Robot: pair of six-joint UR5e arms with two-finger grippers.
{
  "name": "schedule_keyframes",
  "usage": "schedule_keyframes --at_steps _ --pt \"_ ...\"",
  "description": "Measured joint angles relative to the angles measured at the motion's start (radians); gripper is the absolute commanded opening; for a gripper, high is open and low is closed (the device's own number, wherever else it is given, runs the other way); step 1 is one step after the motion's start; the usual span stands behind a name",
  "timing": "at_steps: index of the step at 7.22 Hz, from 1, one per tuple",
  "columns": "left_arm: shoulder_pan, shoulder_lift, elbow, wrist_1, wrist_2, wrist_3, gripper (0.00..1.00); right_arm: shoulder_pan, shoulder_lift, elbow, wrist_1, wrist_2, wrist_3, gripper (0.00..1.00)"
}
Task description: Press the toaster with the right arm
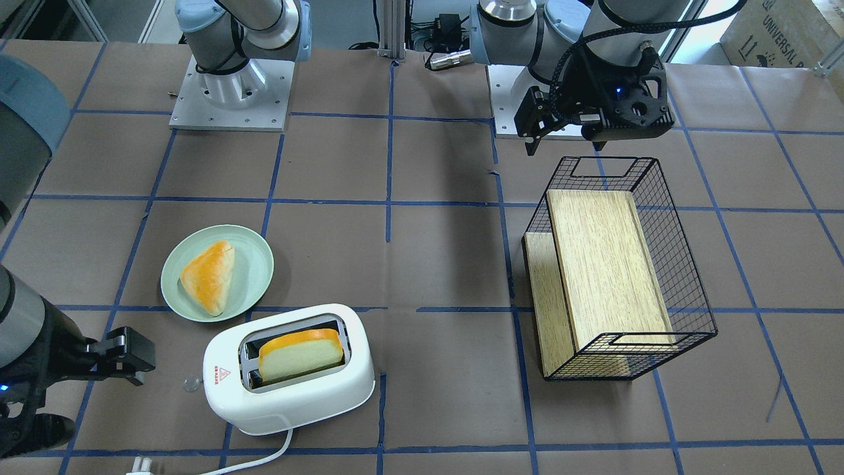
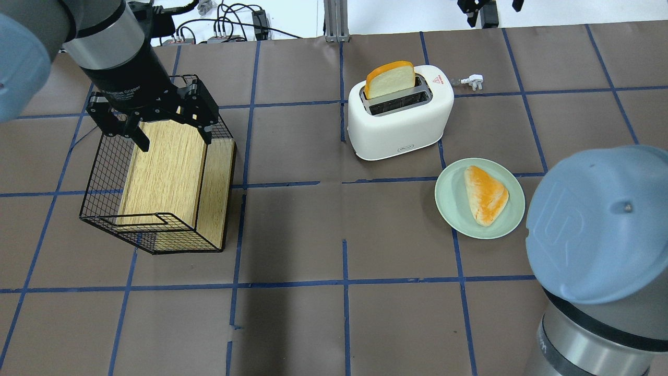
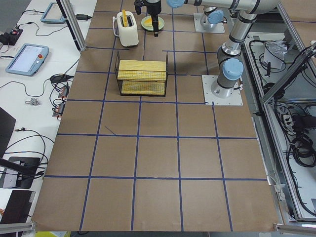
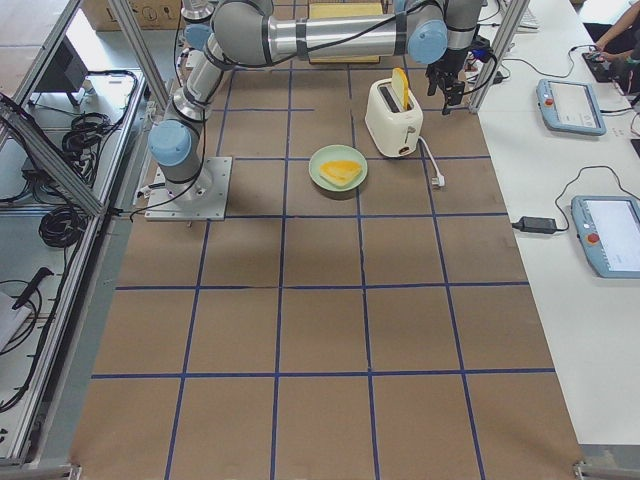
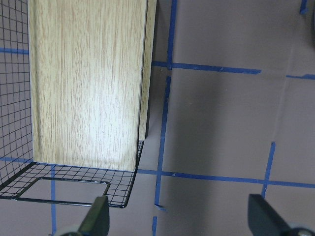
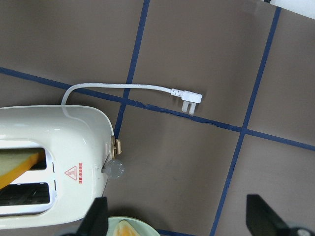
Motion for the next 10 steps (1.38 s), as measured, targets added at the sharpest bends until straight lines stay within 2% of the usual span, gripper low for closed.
schedule_keyframes --at_steps 2,3,4,5,7,8,10 --pt "0.000 0.000 0.000 0.000 0.000 0.000 1.00 0.009 -0.051 0.010 0.049 0.025 0.003 1.00" --pt "0.000 0.000 0.000 0.000 0.000 0.000 1.00 0.017 -0.103 0.046 0.088 0.060 0.001 1.00" --pt "0.000 0.000 0.000 0.000 0.000 0.000 1.00 0.014 -0.189 0.131 0.117 0.090 -0.001 1.00" --pt "0.000 0.000 0.000 0.000 0.000 0.000 1.00 0.000 -0.299 0.255 0.124 0.109 -0.001 0.98" --pt "0.000 0.000 0.000 0.000 0.000 0.000 1.00 -0.042 -0.482 0.489 0.058 0.140 -0.001 1.00" --pt "0.000 0.000 0.000 -0.001 0.000 0.000 1.00 -0.052 -0.534 0.561 0.010 0.147 -0.001 1.00" --pt "0.000 0.000 0.000 -0.001 0.000 0.000 1.00 -0.057 -0.615 0.655 0.008 0.146 0.000 1.00"
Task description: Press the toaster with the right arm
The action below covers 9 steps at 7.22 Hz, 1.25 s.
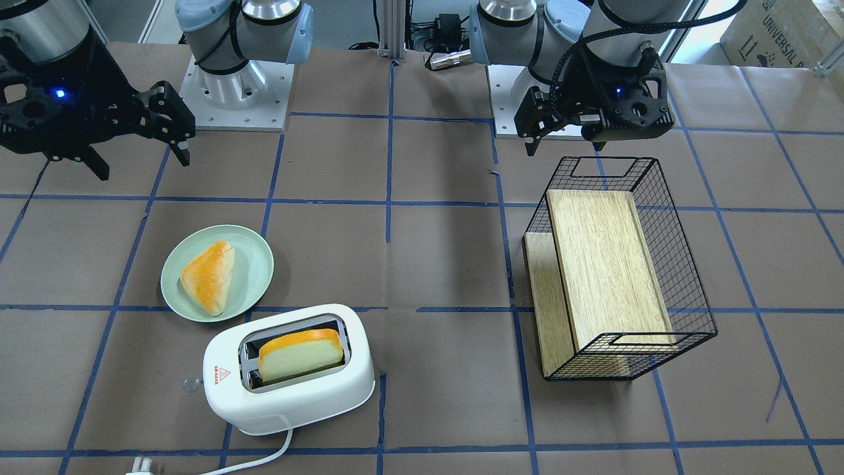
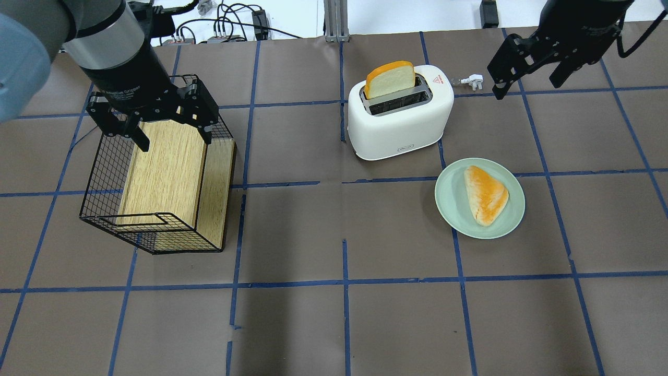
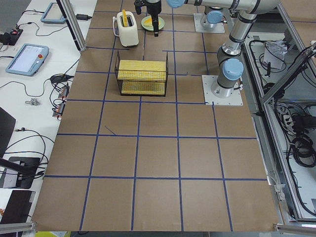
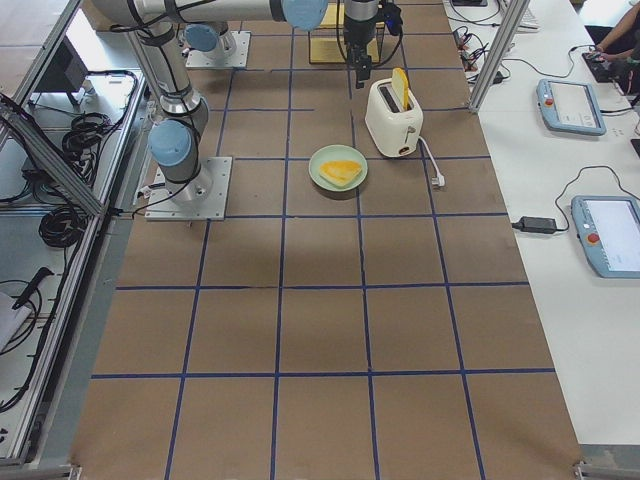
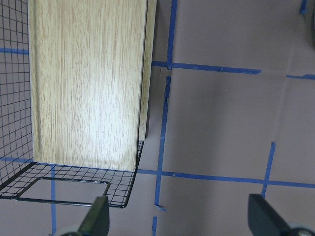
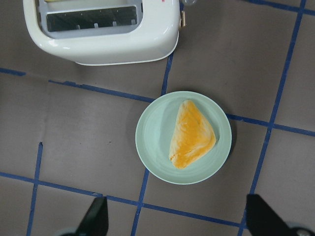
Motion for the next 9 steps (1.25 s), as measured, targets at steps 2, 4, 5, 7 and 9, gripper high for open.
schedule_keyframes --at_steps 2,4,5,7,9 --pt "0.000 0.000 0.000 0.000 0.000 0.000 1.00 -0.001 -0.058 0.074 -0.008 -0.003 0.000 1.00" --pt "0.000 0.000 0.000 0.000 0.000 0.000 1.00 -0.002 -0.062 0.086 -0.029 -0.010 -0.001 1.00" --pt "0.000 0.000 0.000 0.000 0.000 0.000 1.00 -0.002 -0.059 0.088 -0.030 -0.019 0.000 1.00" --pt "0.000 0.000 0.000 0.001 0.000 0.000 1.00 -0.002 -0.035 0.081 -0.032 -0.054 0.004 1.00" --pt "0.000 0.000 0.000 0.001 0.000 0.000 1.00 -0.002 -0.024 0.081 -0.038 -0.054 0.008 1.00"
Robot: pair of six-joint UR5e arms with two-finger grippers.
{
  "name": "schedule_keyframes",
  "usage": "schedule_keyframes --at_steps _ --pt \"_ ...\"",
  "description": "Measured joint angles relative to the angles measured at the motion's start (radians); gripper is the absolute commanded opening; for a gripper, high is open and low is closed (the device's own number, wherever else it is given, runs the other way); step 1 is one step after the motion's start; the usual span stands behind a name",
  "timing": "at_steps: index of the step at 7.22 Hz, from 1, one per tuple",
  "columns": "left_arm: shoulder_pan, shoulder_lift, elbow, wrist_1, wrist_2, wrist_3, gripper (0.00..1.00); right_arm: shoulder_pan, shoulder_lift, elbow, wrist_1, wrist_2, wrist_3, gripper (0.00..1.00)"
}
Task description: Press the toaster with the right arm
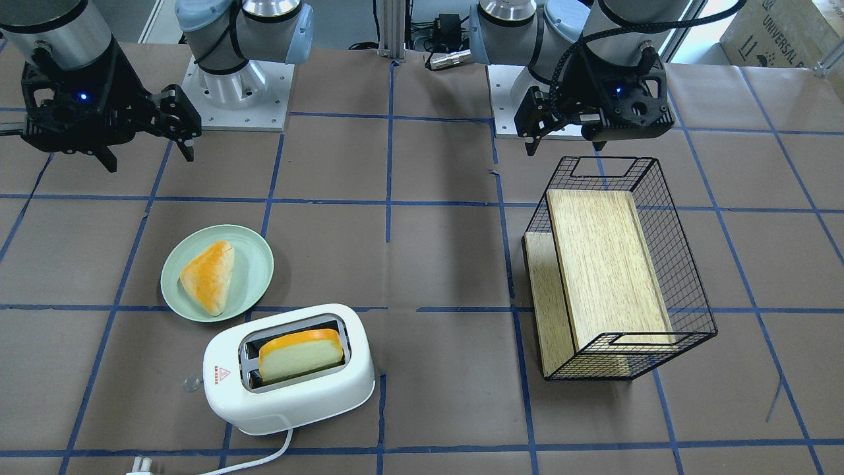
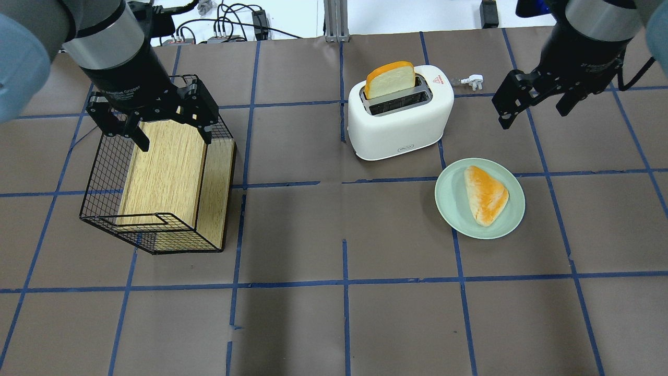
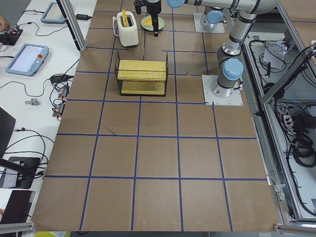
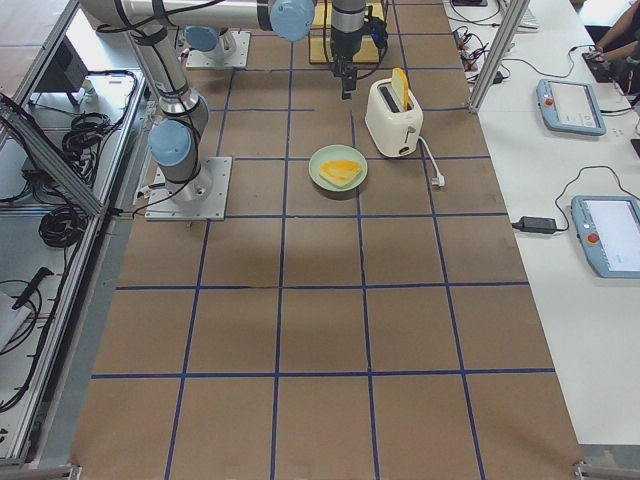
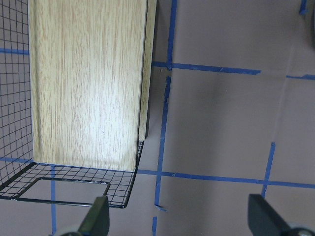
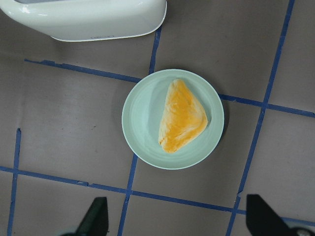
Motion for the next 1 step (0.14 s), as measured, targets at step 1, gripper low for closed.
schedule_keyframes --at_steps 1 --pt "0.000 0.000 0.000 0.000 0.000 0.000 1.00 0.000 0.002 0.002 -0.009 0.001 0.001 1.00"
